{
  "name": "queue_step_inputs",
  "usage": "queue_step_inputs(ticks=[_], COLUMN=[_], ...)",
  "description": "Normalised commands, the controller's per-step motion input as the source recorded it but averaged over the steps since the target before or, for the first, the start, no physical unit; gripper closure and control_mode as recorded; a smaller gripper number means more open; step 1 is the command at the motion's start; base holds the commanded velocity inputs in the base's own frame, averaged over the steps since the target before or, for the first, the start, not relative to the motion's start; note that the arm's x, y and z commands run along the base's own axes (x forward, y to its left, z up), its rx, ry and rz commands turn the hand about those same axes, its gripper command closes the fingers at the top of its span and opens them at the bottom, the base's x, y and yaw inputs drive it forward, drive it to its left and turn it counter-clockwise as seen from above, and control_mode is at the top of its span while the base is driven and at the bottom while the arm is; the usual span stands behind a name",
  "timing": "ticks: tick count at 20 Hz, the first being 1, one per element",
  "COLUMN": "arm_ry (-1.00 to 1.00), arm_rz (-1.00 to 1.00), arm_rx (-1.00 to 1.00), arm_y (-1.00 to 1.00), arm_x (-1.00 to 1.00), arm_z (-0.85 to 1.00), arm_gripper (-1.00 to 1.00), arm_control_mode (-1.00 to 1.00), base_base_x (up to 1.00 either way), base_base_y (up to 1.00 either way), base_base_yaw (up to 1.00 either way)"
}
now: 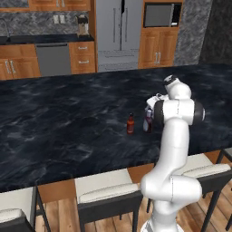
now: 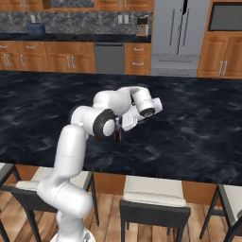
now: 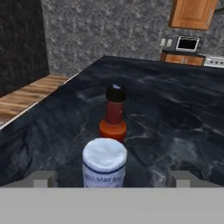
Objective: The dining table condiment station is running low on condiment bottle. Refill the condiment station by opening the cabinet and taking the condiment bottle from the cabinet and placing it on the dining table.
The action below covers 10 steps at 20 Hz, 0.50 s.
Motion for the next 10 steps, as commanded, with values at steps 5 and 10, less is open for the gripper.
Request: queue_step_inputs(ticks=[5, 10], arm_ry=[0.00, -0.07], arm_rz=[0.00, 0.00], arm_rx=[0.00, 0.00], arm_y=[0.00, 0.00], arm_x=[-0.13, -0.57], arm_z=[0.50, 0.57], arm_gripper=[-1.00, -1.00], arm_control_mode=[-1.00, -1.00], base_base_x=[0.00, 0.00], base_base_y=[0.00, 0.00], base_base_yaw=[0.00, 0.00])
